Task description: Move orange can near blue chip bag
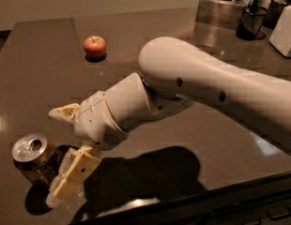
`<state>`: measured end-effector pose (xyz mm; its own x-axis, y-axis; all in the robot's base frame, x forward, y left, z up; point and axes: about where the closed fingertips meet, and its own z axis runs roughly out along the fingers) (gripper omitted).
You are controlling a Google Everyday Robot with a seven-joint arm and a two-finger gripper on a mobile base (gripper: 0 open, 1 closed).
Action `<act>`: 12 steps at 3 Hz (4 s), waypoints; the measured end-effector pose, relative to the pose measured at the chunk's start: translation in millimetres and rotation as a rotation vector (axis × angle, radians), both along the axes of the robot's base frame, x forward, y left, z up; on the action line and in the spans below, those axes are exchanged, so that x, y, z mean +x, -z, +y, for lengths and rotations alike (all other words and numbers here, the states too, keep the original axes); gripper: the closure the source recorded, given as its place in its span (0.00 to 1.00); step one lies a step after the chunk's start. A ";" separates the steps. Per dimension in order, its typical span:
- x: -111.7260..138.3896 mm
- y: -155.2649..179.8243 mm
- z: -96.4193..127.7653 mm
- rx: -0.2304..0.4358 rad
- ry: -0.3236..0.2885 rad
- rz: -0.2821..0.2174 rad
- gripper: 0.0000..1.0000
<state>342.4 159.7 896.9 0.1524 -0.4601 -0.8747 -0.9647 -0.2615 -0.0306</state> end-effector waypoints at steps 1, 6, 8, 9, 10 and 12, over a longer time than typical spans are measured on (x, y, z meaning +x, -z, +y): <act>-4.9 -0.3 10.9 0.012 -0.008 0.016 0.15; 65.9 -35.2 -57.0 0.038 0.216 -0.028 1.00; 127.7 -44.6 -121.8 0.064 0.369 -0.053 1.00; 154.3 -35.6 -152.0 0.071 0.419 -0.037 1.00; 167.8 -29.5 -169.6 0.083 0.450 -0.034 1.00; 181.4 -14.2 -193.3 0.063 0.498 -0.041 0.52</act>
Offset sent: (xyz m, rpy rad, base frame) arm -0.0091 0.0276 -0.0024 0.0444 0.0662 0.0245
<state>523.8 -33.5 911.1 -0.0377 -0.4324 -0.9009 -0.9696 0.2341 -0.0718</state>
